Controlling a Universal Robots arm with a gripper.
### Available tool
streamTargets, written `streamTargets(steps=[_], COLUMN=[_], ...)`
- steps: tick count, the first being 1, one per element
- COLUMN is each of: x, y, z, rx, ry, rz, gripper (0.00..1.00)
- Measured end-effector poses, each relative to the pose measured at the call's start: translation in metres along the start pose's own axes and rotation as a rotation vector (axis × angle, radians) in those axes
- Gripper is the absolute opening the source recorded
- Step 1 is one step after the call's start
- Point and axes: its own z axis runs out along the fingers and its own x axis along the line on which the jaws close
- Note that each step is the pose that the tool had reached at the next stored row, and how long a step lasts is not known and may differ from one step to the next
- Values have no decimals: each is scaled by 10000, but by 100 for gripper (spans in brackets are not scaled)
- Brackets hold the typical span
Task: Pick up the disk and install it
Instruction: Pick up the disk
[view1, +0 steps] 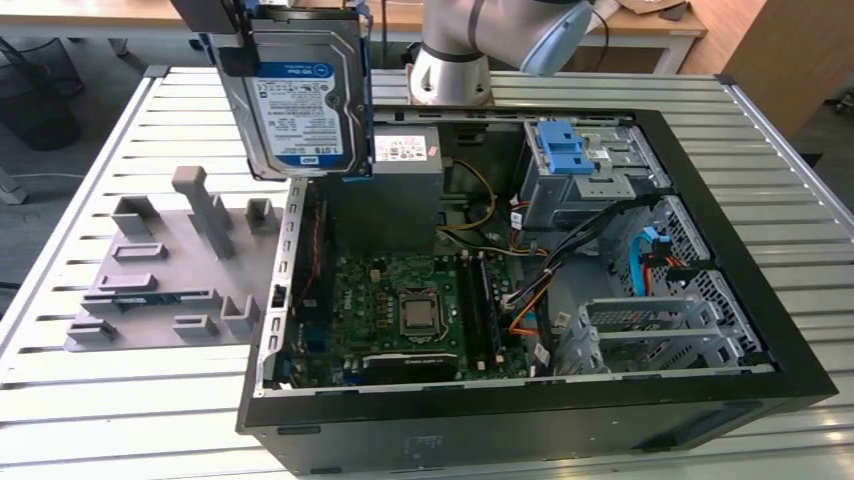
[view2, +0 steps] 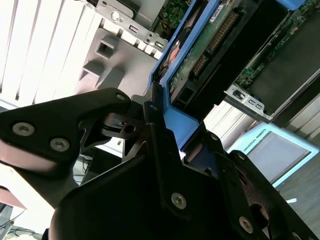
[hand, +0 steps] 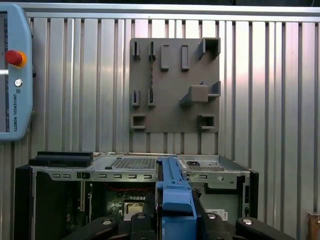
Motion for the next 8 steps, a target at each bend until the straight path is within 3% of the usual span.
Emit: streamTargets(steps=[8], x=[0], y=[-94], z=[-1], rx=[-1], ry=[-1], rz=[0], gripper=[36])
